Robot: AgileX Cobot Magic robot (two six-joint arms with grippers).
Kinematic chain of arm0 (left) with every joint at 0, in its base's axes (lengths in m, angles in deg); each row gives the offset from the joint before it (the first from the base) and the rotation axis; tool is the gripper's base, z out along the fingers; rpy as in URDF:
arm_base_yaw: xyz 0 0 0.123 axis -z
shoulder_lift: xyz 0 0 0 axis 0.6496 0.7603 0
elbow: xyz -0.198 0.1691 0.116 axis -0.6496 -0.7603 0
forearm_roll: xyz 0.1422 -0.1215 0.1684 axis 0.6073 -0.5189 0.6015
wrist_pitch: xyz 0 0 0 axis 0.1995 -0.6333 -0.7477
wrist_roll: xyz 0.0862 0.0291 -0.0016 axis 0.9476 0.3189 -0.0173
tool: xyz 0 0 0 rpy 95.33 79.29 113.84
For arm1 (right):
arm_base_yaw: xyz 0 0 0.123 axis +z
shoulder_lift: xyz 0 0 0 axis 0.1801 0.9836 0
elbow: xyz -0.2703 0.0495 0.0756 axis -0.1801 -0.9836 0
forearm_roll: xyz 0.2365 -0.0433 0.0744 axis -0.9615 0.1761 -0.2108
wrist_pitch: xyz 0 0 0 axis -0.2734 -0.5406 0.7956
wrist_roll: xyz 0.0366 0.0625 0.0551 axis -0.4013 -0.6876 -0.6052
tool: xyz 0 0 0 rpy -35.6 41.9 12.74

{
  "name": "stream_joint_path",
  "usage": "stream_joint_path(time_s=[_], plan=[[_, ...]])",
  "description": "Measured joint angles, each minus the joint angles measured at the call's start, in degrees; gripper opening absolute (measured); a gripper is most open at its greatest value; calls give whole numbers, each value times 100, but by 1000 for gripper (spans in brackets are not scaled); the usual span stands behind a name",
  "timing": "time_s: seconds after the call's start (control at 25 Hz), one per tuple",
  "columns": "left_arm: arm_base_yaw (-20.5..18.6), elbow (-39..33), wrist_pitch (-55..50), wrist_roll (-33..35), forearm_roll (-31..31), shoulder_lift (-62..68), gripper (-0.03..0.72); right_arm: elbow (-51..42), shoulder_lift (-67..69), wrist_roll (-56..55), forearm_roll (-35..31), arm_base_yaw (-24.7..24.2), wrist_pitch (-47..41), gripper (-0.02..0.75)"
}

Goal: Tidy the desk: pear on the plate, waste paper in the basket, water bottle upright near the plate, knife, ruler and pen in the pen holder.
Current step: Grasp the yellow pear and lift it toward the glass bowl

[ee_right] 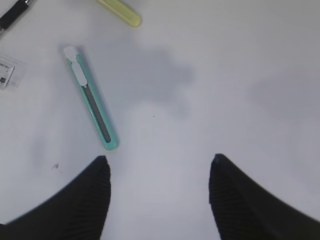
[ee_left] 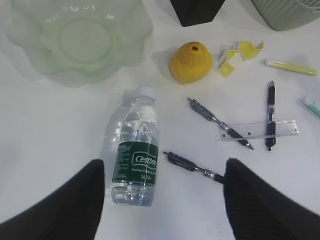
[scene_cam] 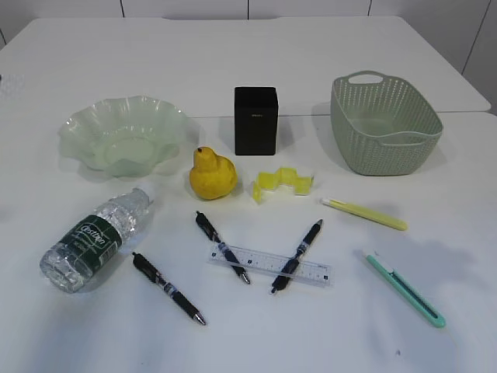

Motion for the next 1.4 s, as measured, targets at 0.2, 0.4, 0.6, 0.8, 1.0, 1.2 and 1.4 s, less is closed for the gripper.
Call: stream_joint_path(time_s=[0.2, 0.4, 0.6, 0.8, 1.0, 1.2, 1.4], plan=[[0, 399, -149, 89, -21, 424, 527, 0, 0, 0, 0, 0, 35, 460], [261, 989, -289, 132, -21, 1014, 527, 0, 0, -107, 0, 0, 93, 459], [943, 1596, -297, 155, 122, 1674, 527, 0, 0, -282, 0, 0, 102, 459], [1303, 1962, -286, 163, 234, 2186, 527, 0, 0, -405, 0, 0, 115, 459], [1333, 2270, -275, 163, 260, 2641, 527, 0, 10, -464, 0, 0, 115, 459], [1333, 2673, -311, 163, 272, 3104, 527, 8, 213, -496, 2, 0, 104, 459], [1399, 3266, -644, 163, 353, 3697, 527, 34, 416, -548, 2, 0, 69, 459]])
